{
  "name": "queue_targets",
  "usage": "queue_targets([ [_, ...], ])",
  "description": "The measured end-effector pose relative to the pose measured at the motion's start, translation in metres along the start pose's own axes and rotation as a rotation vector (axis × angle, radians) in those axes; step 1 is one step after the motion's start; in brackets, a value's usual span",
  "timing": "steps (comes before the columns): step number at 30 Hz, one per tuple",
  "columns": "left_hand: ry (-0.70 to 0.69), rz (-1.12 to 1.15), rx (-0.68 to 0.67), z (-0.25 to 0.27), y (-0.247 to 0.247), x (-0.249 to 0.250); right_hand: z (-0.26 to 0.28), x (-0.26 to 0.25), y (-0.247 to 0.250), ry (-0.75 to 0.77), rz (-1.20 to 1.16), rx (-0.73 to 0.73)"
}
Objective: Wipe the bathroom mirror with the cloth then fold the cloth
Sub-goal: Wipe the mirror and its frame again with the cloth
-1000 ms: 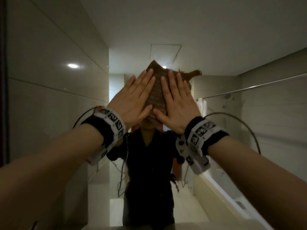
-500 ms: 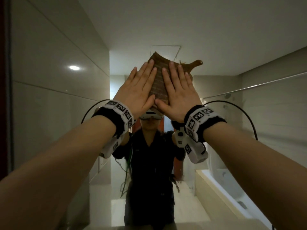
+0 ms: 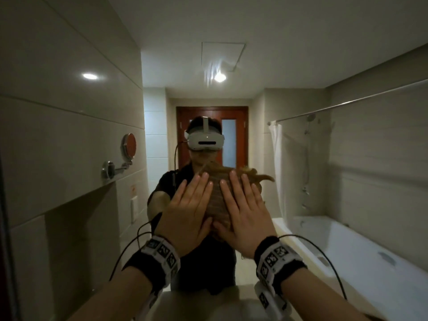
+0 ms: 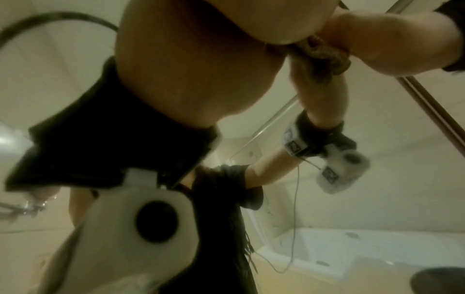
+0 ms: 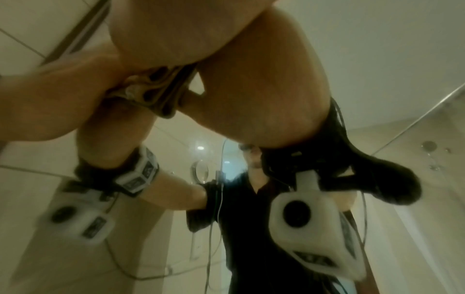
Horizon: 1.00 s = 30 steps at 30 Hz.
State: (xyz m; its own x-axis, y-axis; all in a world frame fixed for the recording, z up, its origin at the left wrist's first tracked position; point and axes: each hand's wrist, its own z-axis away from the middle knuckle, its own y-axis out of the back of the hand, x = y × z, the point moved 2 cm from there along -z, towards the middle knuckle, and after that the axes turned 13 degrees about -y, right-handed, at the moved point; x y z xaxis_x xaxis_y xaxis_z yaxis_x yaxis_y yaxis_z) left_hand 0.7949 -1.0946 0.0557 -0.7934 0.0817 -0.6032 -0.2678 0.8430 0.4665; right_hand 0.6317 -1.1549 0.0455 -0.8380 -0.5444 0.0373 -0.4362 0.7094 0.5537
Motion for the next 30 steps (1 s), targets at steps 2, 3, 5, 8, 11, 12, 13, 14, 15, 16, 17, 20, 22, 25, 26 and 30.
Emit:
queue_targets([
  [2,-0.019,0.010,-0.028,0.006,-0.008,0.008,0.009,0.002,-0.008,-0.005,0.005,-0.021],
  [3,-0.022,0.012,-0.038,0.009,-0.011,0.009,0.011,0.004,-0.010,-0.005,0.006,-0.029],
  [5,-0.043,0.008,-0.042,0.009,-0.011,0.007,0.010,0.006,-0.011,-0.003,0.002,-0.031],
  [8,-0.087,0.015,-0.027,-0.001,-0.003,0.002,0.004,0.010,-0.007,-0.002,0.010,-0.019],
  [11,-0.074,0.023,-0.024,-0.029,0.010,-0.005,-0.015,0.024,0.006,-0.003,0.002,0.013],
  [12,-0.077,0.021,-0.018,-0.043,0.015,-0.009,-0.026,0.030,0.014,-0.006,0.003,0.032],
  [13,-0.082,0.010,-0.013,-0.059,0.020,-0.014,-0.038,0.038,0.023,-0.009,0.002,0.051],
  [14,-0.087,-0.012,-0.010,-0.077,0.027,-0.020,-0.052,0.047,0.033,-0.014,0.004,0.070],
  [15,-0.094,-0.043,-0.005,-0.097,0.035,-0.028,-0.067,0.055,0.044,-0.021,0.010,0.092],
  [16,-0.101,-0.076,0.003,-0.119,0.044,-0.037,-0.084,0.064,0.056,-0.031,0.021,0.118],
  [17,-0.107,-0.111,0.012,-0.141,0.053,-0.046,-0.102,0.072,0.069,-0.040,0.034,0.143],
  [20,-0.102,-0.196,0.022,-0.201,0.078,-0.070,-0.154,0.097,0.104,-0.054,0.067,0.184],
  [22,-0.090,-0.224,0.025,-0.234,0.090,-0.083,-0.183,0.112,0.126,-0.042,0.092,0.203],
  [25,-0.093,-0.257,0.042,-0.271,0.107,-0.099,-0.217,0.128,0.150,-0.034,0.105,0.201],
  [26,-0.094,-0.262,0.043,-0.279,0.111,-0.103,-0.225,0.131,0.154,-0.034,0.112,0.213],
  [30,-0.083,-0.278,0.056,-0.288,0.112,-0.107,-0.234,0.135,0.154,-0.025,0.121,0.271],
])
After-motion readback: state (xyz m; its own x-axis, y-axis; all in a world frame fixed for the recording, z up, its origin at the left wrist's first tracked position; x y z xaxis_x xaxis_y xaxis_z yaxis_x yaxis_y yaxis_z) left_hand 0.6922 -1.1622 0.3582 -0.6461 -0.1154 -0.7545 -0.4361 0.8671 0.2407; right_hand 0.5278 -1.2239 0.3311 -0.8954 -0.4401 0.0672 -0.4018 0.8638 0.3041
